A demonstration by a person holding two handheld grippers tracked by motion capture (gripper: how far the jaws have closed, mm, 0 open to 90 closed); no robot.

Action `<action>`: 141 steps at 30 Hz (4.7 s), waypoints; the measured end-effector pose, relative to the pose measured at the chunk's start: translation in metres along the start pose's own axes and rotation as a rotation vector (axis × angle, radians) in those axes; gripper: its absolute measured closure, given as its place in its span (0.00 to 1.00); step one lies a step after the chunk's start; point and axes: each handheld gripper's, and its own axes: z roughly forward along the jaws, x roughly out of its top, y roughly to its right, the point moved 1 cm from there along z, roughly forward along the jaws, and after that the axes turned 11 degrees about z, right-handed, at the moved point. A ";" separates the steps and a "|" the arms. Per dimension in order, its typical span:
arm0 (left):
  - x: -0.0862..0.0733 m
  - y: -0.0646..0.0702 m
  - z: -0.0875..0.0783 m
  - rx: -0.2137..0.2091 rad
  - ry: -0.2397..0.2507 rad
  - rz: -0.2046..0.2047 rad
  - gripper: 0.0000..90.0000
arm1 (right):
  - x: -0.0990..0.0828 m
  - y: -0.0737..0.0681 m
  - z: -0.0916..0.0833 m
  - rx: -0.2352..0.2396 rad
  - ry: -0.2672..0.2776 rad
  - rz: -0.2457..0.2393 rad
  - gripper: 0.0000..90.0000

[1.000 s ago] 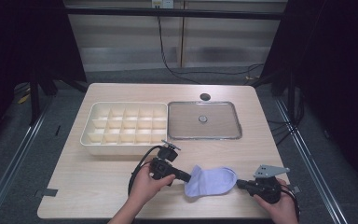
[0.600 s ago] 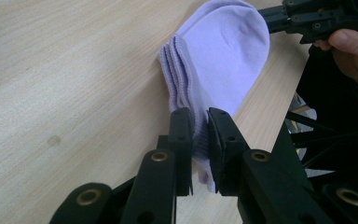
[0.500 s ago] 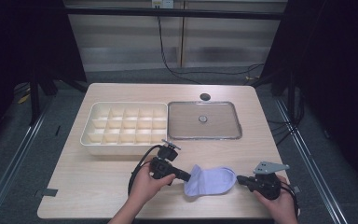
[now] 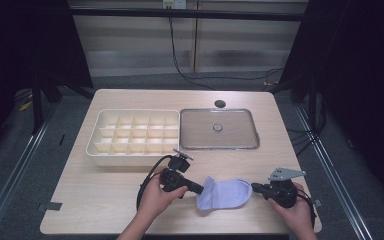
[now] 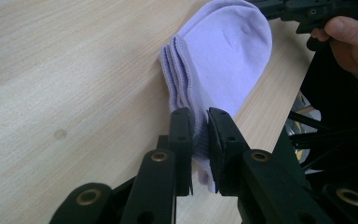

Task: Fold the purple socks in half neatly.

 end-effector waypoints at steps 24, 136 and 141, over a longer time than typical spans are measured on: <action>0.007 0.002 -0.005 -0.020 0.019 -0.029 0.89 | 0.005 -0.017 0.012 0.048 -0.039 -0.064 1.00; 0.039 0.024 0.023 -0.045 -0.035 -0.038 0.92 | 0.006 -0.036 0.020 0.113 -0.054 -0.106 0.99; 0.041 0.027 0.025 -0.043 -0.028 -0.037 0.92 | 0.006 -0.036 0.020 0.112 -0.055 -0.105 0.99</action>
